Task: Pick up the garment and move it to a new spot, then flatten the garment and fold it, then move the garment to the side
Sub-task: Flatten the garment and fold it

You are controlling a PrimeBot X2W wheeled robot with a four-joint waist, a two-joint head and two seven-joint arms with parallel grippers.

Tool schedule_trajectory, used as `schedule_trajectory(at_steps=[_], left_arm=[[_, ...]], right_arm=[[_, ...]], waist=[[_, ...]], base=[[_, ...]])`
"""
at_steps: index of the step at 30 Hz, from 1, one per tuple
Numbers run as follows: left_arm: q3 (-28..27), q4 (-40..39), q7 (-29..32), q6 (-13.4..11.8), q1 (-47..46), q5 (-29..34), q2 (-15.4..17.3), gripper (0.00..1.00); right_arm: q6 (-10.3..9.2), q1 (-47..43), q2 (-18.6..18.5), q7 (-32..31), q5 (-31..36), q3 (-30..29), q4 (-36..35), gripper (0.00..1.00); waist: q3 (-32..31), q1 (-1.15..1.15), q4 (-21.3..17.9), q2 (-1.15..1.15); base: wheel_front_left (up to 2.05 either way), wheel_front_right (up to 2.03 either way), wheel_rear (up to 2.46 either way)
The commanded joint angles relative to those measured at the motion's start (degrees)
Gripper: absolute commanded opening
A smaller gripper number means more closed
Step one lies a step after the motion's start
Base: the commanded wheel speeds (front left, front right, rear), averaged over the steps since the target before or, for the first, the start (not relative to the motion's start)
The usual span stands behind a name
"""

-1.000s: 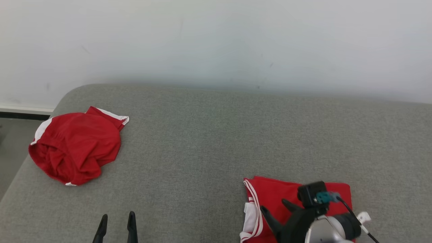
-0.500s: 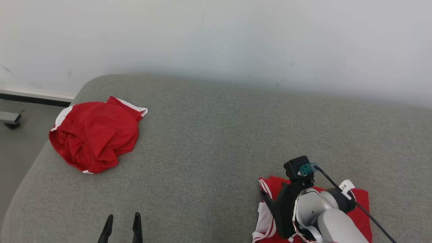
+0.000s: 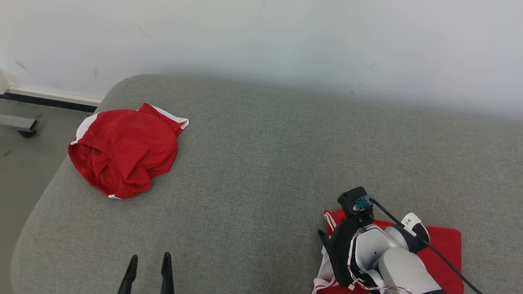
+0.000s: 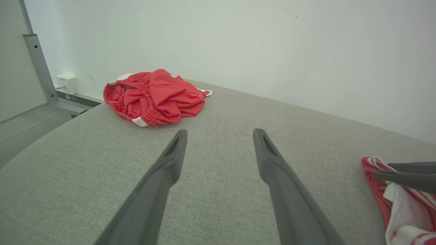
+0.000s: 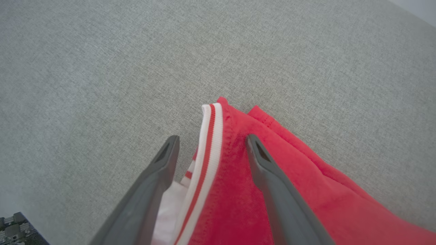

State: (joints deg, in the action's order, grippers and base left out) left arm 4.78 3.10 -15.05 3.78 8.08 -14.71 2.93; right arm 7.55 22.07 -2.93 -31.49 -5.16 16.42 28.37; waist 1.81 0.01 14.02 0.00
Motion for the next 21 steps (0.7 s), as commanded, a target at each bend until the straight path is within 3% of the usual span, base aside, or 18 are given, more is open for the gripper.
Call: schedule_trajectory(at_steps=[1,4,5,7,9,12,21], left_arm=[[-0.08,-0.25,-0.16,-0.1,-0.64,-0.58,-0.08,1.0],[-0.17,-0.29,-0.16,-0.17,-0.86,-0.8,-0.08,1.0],[-0.12,-0.29,-0.16,-0.12,-0.95,-0.86,-0.08,1.0],[0.06,-0.29,-0.16,-0.15,-1.07,-0.86,-0.08,1.0],[0.17,-0.22,-0.16,-0.13,-1.19,-0.89,-0.08,1.0],[0.27,-0.09,-0.16,-0.13,-1.39,-0.87,-0.08,1.0],[0.66,0.11,-0.16,-0.22,-1.87,-0.95,-0.08,1.0]], right_arm=[[-0.15,0.41,0.04,0.34,0.53,0.24,0.12,1.0],[-0.15,0.8,0.04,0.73,1.15,0.61,0.3,1.0],[-0.15,0.93,0.04,0.78,1.54,0.5,0.38,0.86],[-0.15,0.92,0.04,0.85,2.06,0.25,0.64,0.42],[-0.15,0.95,0.05,0.89,2.55,-0.01,0.84,0.3],[-0.15,1.21,0.04,1.28,3.24,-0.38,0.93,0.01],[-0.15,2.66,0.04,2.51,4.18,-2.7,1.58,0.0]], waist=[[0.28,-0.01,0.06,0.0],[0.66,-0.01,0.04,0.0],[0.77,-0.01,0.05,0.0],[0.93,-0.01,0.12,0.0],[1.08,-0.01,0.24,0.0],[1.33,-0.01,0.44,0.0],[2.15,-0.01,1.46,0.0]], base=[[0.0,0.0,0.0],[0.0,0.0,0.0],[0.0,0.0,0.0],[0.0,0.0,0.0],[0.0,0.0,0.0],[0.0,0.0,0.0],[0.0,0.0,0.0]])
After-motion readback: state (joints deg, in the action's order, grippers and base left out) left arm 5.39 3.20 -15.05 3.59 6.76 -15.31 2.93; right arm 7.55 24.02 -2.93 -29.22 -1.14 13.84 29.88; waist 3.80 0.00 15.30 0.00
